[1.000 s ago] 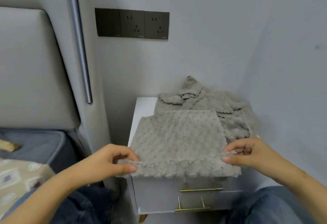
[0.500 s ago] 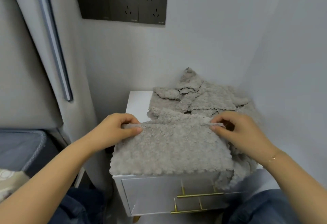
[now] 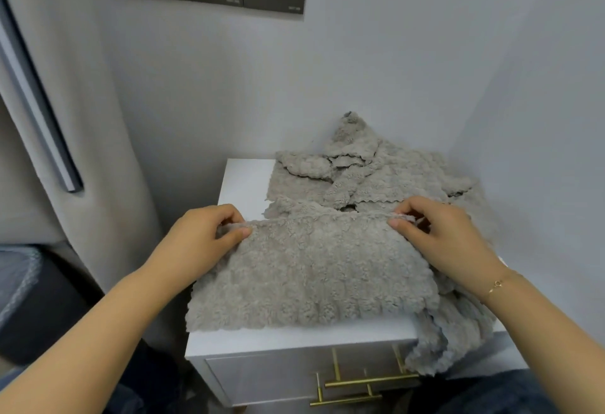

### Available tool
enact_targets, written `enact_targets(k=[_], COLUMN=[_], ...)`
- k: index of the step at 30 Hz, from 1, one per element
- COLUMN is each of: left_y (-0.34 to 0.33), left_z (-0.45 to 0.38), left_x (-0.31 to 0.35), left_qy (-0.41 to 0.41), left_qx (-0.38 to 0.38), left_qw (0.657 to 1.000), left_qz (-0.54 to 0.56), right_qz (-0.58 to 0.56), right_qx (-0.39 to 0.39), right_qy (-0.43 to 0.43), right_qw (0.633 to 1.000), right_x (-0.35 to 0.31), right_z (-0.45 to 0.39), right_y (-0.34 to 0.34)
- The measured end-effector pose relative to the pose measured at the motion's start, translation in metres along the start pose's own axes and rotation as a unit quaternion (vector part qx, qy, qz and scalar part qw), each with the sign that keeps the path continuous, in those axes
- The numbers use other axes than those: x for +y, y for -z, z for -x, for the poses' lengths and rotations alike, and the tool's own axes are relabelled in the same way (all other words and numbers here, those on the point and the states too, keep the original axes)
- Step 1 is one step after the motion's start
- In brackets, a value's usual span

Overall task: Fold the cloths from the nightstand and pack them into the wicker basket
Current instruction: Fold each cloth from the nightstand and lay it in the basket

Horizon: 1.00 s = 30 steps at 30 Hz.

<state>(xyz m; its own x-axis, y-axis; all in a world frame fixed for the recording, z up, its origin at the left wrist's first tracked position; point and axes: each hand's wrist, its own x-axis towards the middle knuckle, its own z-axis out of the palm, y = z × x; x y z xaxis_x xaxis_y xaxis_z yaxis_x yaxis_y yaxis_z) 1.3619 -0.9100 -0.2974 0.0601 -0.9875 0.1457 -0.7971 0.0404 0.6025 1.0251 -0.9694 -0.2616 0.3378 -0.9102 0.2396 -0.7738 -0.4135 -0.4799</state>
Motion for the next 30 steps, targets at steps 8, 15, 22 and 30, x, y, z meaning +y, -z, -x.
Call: enact_targets(k=[8, 15, 22, 30], left_y=[-0.011, -0.008, 0.001, 0.004], left_z=[-0.011, -0.01, -0.001, 0.004], left_x=[-0.009, -0.012, -0.005, -0.002], left_qy=[-0.016, -0.018, 0.011, 0.014], left_qx=[-0.027, -0.035, -0.005, -0.027], left_qw=[0.997, 0.993, 1.0, 0.998], left_qz=[-0.068, -0.11, -0.016, 0.061], right_qz=[0.015, 0.118, 0.194, -0.062], right_qx=[0.001, -0.021, -0.08, 0.132], right_qy=[-0.025, 0.069, 0.076, -0.056], right_qw=[1.0, 0.99, 0.975, 0.988], right_x=[-0.005, 0.0, 0.034, 0.016], right_z=[-0.005, 0.017, 0.055, 0.021], right_y=[-0.008, 0.036, 0.024, 0.058])
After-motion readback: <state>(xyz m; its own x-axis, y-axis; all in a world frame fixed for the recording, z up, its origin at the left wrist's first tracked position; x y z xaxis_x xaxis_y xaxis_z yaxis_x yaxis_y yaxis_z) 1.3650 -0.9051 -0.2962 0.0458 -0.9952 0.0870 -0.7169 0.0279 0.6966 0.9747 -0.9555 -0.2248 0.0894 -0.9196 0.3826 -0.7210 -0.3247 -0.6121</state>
